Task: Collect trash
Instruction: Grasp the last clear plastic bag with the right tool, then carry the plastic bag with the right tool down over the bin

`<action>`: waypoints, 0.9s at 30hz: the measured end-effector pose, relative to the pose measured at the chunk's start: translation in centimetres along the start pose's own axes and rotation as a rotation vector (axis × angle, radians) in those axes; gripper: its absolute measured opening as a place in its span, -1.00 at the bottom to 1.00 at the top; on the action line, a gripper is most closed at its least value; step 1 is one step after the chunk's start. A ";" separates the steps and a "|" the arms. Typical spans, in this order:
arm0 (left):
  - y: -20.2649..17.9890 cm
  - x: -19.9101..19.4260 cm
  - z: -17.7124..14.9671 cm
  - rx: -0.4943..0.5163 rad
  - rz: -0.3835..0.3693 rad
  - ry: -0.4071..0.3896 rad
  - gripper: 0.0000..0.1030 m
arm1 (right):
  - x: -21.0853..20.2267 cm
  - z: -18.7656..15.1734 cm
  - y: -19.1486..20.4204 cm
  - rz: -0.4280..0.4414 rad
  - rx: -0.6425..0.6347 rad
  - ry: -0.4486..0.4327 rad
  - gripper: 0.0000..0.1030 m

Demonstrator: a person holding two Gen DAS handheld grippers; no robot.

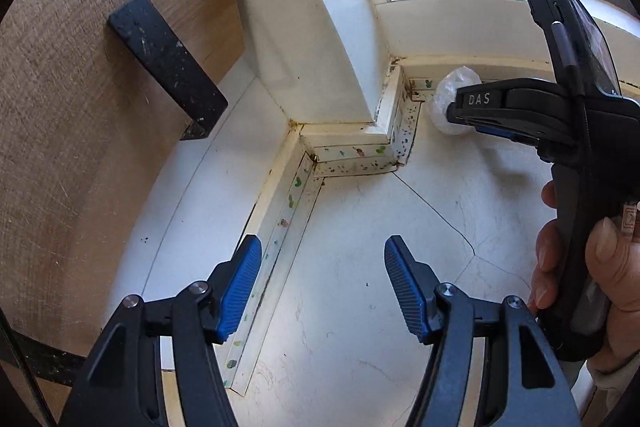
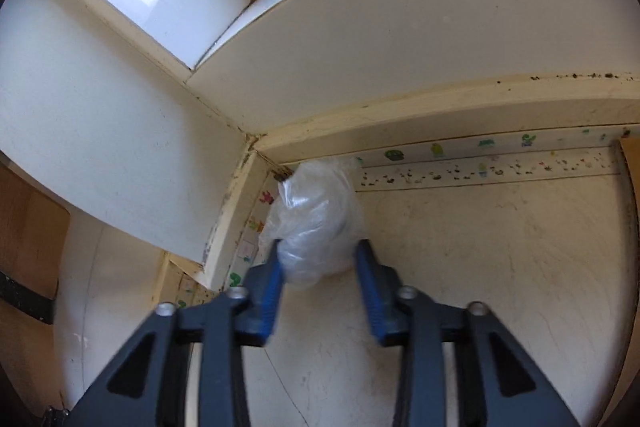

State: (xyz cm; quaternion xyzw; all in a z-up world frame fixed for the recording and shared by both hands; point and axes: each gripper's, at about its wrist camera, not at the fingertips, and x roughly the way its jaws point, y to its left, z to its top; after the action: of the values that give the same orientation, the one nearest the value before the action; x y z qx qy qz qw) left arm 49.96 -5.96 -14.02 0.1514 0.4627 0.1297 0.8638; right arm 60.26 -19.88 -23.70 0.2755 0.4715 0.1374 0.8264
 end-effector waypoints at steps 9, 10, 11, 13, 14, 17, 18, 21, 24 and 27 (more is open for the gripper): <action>0.7 -2.8 -2.3 -0.003 -0.020 0.007 0.23 | -5.0 -3.1 1.1 0.067 -0.008 0.046 -0.81; 0.8 -3.4 -2.6 0.000 -0.023 0.007 0.23 | -6.0 -3.6 1.2 0.081 -0.001 0.056 -0.81; 1.0 -4.1 -3.1 0.001 -0.028 0.005 0.23 | -6.7 -4.1 1.4 0.092 0.001 0.062 -0.81; 1.6 -5.6 -4.1 0.000 -0.043 -0.003 0.23 | -8.9 -5.2 1.7 0.112 -0.002 0.062 -0.81; 2.0 -6.5 -4.6 -0.002 -0.050 -0.008 0.23 | -10.0 -5.9 1.5 0.119 -0.004 0.061 -0.81; 3.4 -9.3 -6.5 -0.014 -0.075 -0.020 0.23 | -13.4 -7.7 2.5 0.144 -0.004 0.052 -0.81; 3.9 -10.2 -7.2 -0.020 -0.086 -0.024 0.23 | -14.9 -8.6 2.8 0.151 -0.008 0.046 -0.81; 5.8 -12.7 -9.5 -0.061 -0.154 -0.027 0.23 | -18.9 -12.1 4.3 0.145 -0.036 0.040 -0.81; 7.6 -15.3 -12.5 -0.091 -0.226 -0.041 0.23 | -22.2 -15.6 6.1 0.114 -0.080 0.019 -0.81; 9.0 -17.8 -15.9 -0.082 -0.259 -0.076 0.23 | -25.8 -20.3 8.0 0.088 -0.113 -0.004 -0.81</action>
State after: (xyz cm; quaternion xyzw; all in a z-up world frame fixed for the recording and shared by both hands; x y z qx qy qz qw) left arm 26.31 -1.95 -5.43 0.0597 0.4397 0.0301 0.8957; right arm 29.81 -19.36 -9.00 0.2493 0.4489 0.1997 0.8346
